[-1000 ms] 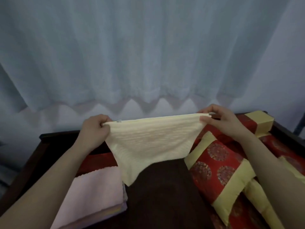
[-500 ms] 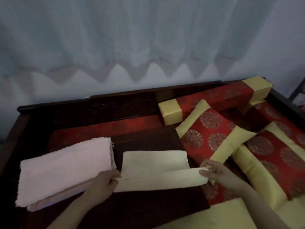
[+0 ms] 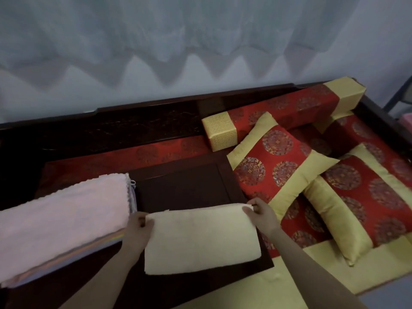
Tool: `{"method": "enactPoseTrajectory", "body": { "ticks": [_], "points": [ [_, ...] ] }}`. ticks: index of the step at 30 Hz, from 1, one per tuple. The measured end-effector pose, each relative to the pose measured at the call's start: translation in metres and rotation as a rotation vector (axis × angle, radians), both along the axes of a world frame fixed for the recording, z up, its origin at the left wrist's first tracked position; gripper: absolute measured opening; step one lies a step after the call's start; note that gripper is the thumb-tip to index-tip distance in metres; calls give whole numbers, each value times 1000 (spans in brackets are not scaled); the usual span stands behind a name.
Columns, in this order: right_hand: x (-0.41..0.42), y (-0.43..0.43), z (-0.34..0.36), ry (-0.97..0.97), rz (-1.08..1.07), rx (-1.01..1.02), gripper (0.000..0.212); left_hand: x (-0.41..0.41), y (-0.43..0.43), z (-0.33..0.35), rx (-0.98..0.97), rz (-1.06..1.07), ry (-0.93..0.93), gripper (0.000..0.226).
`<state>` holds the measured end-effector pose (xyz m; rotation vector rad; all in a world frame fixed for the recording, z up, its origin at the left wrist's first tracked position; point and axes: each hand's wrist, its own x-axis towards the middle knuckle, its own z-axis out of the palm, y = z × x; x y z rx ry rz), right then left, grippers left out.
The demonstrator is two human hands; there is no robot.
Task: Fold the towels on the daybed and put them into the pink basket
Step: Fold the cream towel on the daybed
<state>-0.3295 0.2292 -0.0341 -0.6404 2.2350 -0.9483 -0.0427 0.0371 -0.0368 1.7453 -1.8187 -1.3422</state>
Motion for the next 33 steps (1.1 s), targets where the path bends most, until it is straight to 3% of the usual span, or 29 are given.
{"method": "enactPoseTrajectory", "body": {
  "ticks": [4, 7, 9, 10, 13, 15, 18, 20, 22, 25, 28, 33],
  "points": [
    [5, -17, -7, 5, -139, -5, 30, -6, 5, -6, -21, 134, 38, 12],
    [10, -15, -18, -19, -155, 190, 58, -3, 17, -25, 55, 28, -235, 52],
    [16, -9, -26, -60, -140, 288, 66, 0, 27, -32, 124, 14, -417, 78],
    [19, -6, -30, -68, -131, 325, 66, 1, 30, -34, 175, 46, -421, 84],
    [26, -5, -34, -121, -144, 390, 53, 0, 31, -35, 474, 245, -181, 85],
    [30, -13, -28, -88, -108, 381, 41, -3, 30, -28, 572, 248, -14, 73],
    [36, -37, 0, 85, 24, 245, 31, -9, 21, -2, 280, 13, 34, 48],
    [39, -56, 30, 209, 71, 110, 23, -14, 8, 28, 6, -106, 66, 48],
    [51, -84, 60, 288, 93, -35, 22, -2, -16, 64, -163, -86, 62, 51],
    [74, -132, 96, 199, 99, -191, 20, 38, -59, 111, -308, 48, 51, 44],
    [103, -179, 107, 22, 119, -217, 22, 98, -99, 132, -395, 161, 21, 33],
    [171, -244, 95, -136, 253, -145, 23, 208, -133, 115, -330, 300, -85, 40]
  ]
}}
